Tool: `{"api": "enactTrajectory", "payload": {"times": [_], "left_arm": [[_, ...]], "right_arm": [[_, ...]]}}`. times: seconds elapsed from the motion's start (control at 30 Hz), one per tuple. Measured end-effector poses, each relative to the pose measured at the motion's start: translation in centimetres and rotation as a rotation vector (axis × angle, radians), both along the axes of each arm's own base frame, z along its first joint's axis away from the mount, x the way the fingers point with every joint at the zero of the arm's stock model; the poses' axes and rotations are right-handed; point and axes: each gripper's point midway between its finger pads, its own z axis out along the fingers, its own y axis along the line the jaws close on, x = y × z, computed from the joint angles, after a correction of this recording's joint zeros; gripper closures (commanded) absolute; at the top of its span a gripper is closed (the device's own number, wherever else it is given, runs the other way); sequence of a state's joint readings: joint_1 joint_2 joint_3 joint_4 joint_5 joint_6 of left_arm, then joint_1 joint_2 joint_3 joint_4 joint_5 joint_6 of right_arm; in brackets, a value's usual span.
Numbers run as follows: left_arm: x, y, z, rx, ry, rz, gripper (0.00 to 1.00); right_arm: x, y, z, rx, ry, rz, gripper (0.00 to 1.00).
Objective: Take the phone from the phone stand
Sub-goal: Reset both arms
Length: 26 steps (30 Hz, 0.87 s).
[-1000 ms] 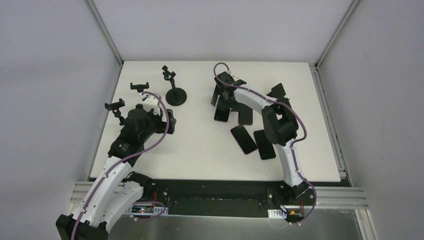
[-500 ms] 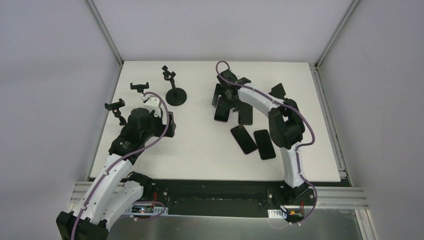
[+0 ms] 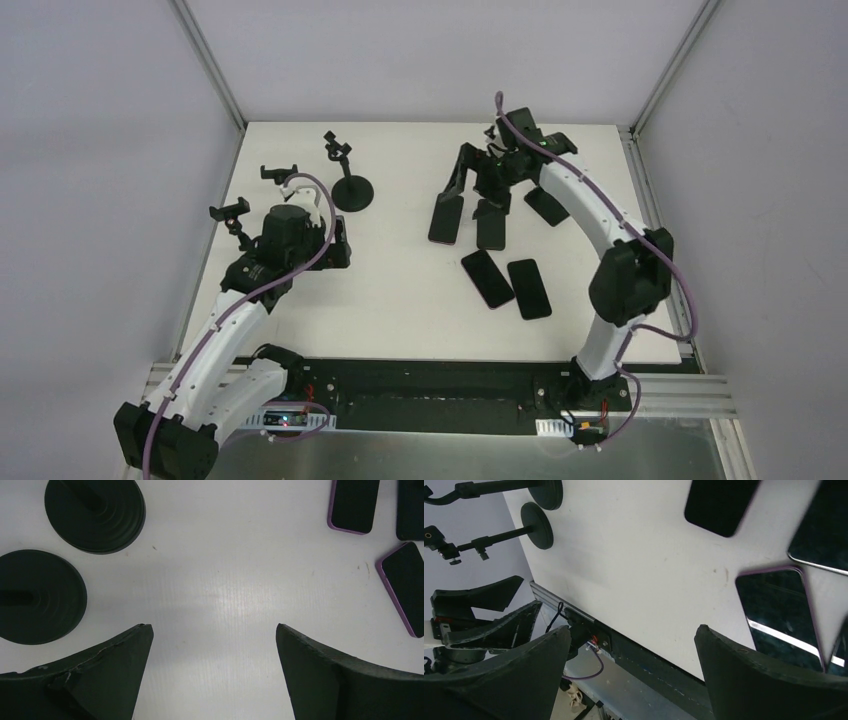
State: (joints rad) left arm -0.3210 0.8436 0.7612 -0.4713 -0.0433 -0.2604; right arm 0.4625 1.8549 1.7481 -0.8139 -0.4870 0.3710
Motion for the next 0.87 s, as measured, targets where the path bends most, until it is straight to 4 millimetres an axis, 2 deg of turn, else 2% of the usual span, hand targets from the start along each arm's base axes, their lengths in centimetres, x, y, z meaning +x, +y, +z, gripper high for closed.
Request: {"api": "enactTrajectory", "payload": {"times": [0.1, 0.3, 0.4, 0.5, 0.63, 0.77, 0.87], "left_arm": [[0.2, 0.2, 0.9, -0.007, -0.024, 0.025, 0.01], [0.3, 0.3, 1.8, -0.020, -0.050, 0.039, 0.01], [0.3, 0.5, 1.8, -0.023, -0.049, 0.053, 0.01], [0.2, 0.7, 2.2, -0.024, -0.063, 0.064, 0.01], [0.1, 1.3, 3.1, -0.020, -0.105, 0.089, 0.01], [0.0, 1.8, 3.9, -0.015, -0.137, 0.109, 0.01], [0.1, 2.1, 4.1, -0.009, -0.145, 0.122, 0.01]], "right_arm": [[-1.0, -2.9, 1.1, -0.039, -0.049, -0.064, 0.01], [-2.6, -6.3, 4.7, -0.105, -0.278, -0.151, 0.01], [-3.9, -8.2, 5.7, -0.109, -0.398, -0.204, 0.01], [-4.6, -10.5, 6.0, -0.126, -0.510, -0.278, 0.01], [-4.7, -12.6, 5.4, -0.155, -0.609, -0.366, 0.01], [-4.7, -14.2, 4.5, -0.191, -0.654, -0.430, 0.01], [-4.6, -15.0, 4.7, -0.203, -0.691, -0.468, 0.01]]}}
